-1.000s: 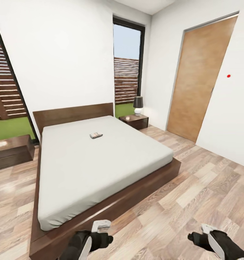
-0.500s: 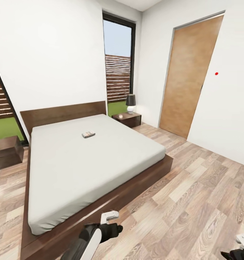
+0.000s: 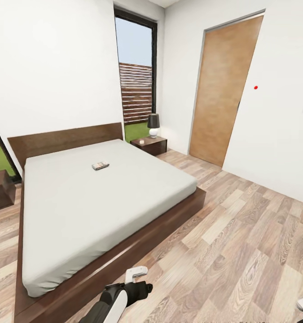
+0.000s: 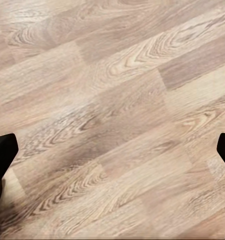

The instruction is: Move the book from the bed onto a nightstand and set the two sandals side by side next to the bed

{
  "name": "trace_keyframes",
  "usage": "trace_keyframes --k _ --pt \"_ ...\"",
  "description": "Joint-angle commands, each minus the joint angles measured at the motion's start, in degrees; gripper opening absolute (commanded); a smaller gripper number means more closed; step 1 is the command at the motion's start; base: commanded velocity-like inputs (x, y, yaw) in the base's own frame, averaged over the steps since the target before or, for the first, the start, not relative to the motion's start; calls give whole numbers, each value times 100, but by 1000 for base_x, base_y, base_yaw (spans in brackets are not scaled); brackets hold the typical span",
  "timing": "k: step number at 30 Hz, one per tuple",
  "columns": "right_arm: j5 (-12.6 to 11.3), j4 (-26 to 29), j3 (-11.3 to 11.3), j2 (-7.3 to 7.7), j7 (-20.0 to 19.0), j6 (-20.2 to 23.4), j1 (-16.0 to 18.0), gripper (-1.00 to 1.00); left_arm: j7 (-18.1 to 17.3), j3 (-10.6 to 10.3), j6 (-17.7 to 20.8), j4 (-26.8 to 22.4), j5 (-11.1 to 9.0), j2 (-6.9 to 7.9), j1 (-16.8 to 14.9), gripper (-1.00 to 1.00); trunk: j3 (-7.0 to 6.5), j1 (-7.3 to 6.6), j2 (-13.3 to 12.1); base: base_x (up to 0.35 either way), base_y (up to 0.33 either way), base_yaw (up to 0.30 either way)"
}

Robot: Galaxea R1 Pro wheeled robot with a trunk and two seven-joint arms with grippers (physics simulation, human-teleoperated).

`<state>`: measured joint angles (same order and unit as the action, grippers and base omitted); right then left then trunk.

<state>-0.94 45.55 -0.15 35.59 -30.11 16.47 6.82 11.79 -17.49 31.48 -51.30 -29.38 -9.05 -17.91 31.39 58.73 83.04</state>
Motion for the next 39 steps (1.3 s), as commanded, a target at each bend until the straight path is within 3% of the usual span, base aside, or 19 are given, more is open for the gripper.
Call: trace_keyframes --k 1,24,39 --pt "-8 5 -2 1 -19 40 4 100 51 -12 9 -10 -63 0 -2 100 15 0 4 0 0 -148" --pt "-3 -25 18 -7 -11 24 4 100 34 -164 -56 -4 -67 3 -2 100 181 0 4 1 -4 -125" --pt "133 -33 61 -8 -37 -62 12 100 34 -347 -54 15 -59 8 -2 100 201 0 4 188 -190 -210"
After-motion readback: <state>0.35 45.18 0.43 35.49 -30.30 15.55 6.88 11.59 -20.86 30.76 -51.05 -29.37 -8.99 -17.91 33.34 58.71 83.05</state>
